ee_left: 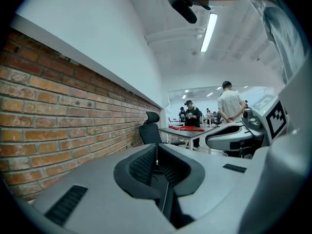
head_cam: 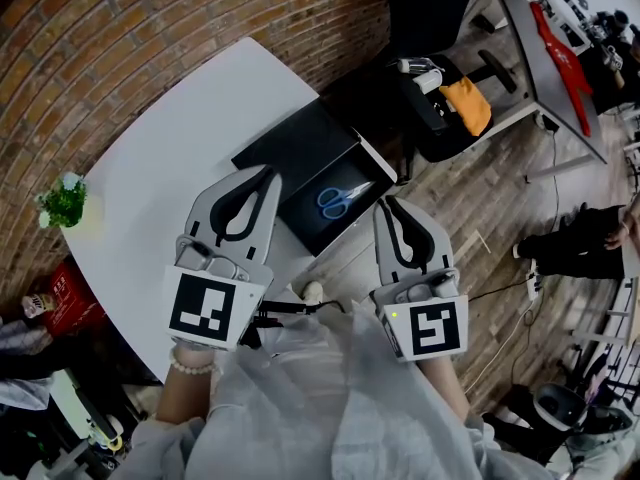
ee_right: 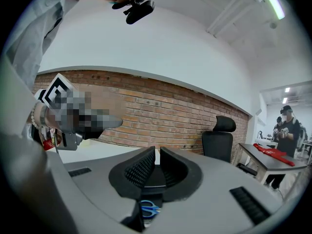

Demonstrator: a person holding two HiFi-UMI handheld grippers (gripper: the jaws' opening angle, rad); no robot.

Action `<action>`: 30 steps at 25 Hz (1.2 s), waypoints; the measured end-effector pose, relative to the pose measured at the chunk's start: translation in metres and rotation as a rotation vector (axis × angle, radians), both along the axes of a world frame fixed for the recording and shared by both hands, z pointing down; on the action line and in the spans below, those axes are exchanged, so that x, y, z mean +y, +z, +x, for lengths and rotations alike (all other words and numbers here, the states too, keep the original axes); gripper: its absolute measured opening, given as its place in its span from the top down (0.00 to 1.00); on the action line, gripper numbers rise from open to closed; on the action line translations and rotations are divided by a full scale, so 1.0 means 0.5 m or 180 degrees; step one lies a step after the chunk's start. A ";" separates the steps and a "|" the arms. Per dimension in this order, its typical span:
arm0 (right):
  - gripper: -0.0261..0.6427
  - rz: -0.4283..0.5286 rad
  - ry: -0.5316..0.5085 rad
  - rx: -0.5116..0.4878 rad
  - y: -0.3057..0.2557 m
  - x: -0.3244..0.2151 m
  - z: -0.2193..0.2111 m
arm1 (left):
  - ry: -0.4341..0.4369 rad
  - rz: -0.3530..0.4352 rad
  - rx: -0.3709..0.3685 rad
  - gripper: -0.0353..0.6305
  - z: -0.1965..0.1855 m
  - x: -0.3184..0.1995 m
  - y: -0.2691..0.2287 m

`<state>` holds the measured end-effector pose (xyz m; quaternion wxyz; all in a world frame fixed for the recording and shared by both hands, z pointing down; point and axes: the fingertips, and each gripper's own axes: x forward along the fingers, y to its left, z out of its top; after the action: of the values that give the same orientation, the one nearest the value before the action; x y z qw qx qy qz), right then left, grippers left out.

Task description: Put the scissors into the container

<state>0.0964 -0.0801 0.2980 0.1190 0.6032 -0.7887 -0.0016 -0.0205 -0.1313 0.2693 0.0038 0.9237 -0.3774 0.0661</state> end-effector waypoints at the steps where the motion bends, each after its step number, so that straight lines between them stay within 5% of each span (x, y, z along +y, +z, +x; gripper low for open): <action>1: 0.87 0.0003 -0.0001 0.0003 0.001 0.000 -0.001 | 0.0005 0.0005 -0.0002 0.90 0.000 0.000 0.001; 30: 0.87 0.0041 -0.0012 0.0024 0.000 -0.005 -0.015 | 0.0055 -0.0125 0.0022 0.90 -0.001 -0.005 0.017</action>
<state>0.0889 -0.0827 0.2981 0.1181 0.6024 -0.7893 -0.0091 -0.0210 -0.1338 0.2776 0.0227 0.9268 -0.3681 0.0704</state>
